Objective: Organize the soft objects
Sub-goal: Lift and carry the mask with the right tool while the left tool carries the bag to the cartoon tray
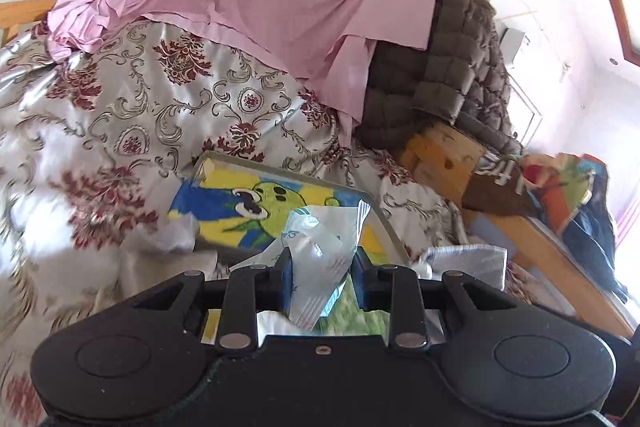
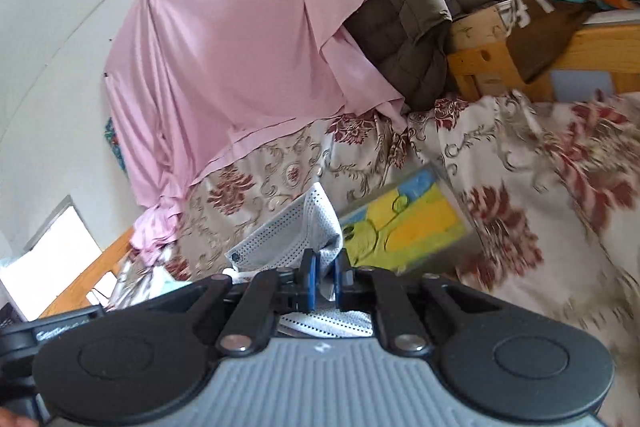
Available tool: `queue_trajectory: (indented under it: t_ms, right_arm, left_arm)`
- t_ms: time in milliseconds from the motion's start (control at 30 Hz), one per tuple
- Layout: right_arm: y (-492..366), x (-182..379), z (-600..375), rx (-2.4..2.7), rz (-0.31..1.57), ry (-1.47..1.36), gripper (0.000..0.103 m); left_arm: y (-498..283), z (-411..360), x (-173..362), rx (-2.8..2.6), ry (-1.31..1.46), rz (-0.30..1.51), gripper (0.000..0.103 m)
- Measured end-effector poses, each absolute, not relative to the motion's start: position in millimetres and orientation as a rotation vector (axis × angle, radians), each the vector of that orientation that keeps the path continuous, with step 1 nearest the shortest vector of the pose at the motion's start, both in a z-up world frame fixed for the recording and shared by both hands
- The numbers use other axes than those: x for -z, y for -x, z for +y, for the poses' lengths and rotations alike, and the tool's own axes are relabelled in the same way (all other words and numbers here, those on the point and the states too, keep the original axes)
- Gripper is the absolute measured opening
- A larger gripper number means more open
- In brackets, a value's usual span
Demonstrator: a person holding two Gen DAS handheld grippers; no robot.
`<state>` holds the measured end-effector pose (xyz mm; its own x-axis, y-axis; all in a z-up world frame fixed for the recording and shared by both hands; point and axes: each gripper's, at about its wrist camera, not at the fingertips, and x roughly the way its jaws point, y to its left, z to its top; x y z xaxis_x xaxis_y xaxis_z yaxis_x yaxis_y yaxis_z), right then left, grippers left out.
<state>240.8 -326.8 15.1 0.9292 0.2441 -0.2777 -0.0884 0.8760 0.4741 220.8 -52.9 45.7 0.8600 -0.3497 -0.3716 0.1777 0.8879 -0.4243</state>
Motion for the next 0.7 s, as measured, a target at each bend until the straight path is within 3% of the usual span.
queue_trajectory:
  t_ms: [367, 700]
  right_arm:
    - [-362.1, 34.2, -342.1, -0.142, 0.380, -0.529, 0.010]
    - [-403.2, 67.3, -358.0, -0.126, 0.457, -0.598, 0.010]
  left_arm:
    - [-353.8, -54.8, -24.7, 0.268, 0.438, 0.510, 0.031]
    - [-428.3, -80.6, 22.0, 0.253, 0.438, 0.590, 0.031]
